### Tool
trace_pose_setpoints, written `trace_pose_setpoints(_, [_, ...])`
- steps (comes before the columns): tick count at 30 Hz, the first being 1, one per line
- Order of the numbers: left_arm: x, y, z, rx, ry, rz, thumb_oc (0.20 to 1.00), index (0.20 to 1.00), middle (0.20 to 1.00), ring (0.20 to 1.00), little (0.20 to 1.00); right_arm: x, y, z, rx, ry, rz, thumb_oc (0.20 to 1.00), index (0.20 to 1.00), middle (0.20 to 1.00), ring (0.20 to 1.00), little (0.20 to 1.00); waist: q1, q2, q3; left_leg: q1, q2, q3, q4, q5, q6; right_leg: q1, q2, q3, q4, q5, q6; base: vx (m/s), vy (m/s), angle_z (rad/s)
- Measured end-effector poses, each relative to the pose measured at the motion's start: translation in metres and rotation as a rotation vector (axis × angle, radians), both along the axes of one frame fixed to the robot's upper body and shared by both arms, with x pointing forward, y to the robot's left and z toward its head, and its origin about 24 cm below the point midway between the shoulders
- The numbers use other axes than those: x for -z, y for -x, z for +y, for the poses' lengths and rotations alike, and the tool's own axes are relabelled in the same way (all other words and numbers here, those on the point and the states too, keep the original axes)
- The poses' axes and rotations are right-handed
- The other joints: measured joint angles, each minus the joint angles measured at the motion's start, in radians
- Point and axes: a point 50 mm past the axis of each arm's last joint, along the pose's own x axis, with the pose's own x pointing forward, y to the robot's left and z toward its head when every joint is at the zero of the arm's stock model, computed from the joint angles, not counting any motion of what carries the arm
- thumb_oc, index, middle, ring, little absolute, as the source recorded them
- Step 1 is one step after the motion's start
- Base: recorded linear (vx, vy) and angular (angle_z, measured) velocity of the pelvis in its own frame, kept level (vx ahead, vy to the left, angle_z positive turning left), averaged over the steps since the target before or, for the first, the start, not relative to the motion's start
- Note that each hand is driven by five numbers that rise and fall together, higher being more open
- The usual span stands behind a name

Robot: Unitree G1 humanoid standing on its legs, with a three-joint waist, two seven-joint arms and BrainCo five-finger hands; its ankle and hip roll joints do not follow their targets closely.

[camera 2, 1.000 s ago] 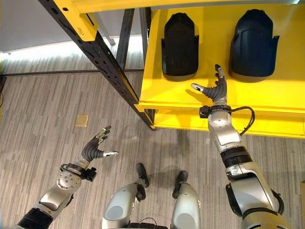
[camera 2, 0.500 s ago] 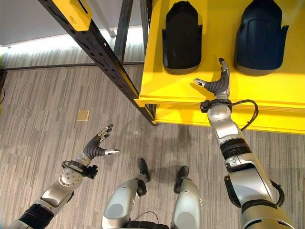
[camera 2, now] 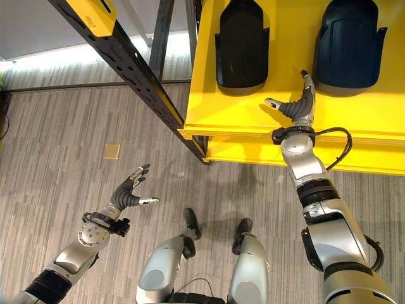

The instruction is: Move parts from the plastic box to the shelf.

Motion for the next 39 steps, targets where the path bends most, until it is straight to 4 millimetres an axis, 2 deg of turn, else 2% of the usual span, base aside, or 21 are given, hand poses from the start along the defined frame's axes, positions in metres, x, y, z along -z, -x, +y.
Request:
trace_pose_setpoints(33, [-0.001, -0.001, -0.001, -0.007, 0.001, -0.006, 1.000, 1.000, 1.000, 1.000, 1.000, -0.001, -0.002, -0.011, 0.095, -0.007, 0.020, 1.000, 1.000, 1.000, 1.000, 1.000, -0.012, -0.001, 0.000, -0.001, 0.002, 0.001, 0.011, 0.001, 0.001, -0.003, -0.003, 0.003, 0.011, 0.000, -0.002, 0.00, 0.000, 0.00])
trace_pose_setpoints(39, [-0.001, -0.001, -0.001, -0.006, 0.001, -0.008, 1.000, 1.000, 1.000, 1.000, 1.000, -0.005, 0.000, -0.021, 0.135, 0.009, 0.006, 1.000, 1.000, 1.000, 1.000, 1.000, -0.012, -0.001, 0.000, -0.001, 0.001, 0.001, 0.011, 0.001, 0.001, -0.003, -0.003, 0.003, 0.011, 0.000, -0.002, 0.00, 0.000, 0.00])
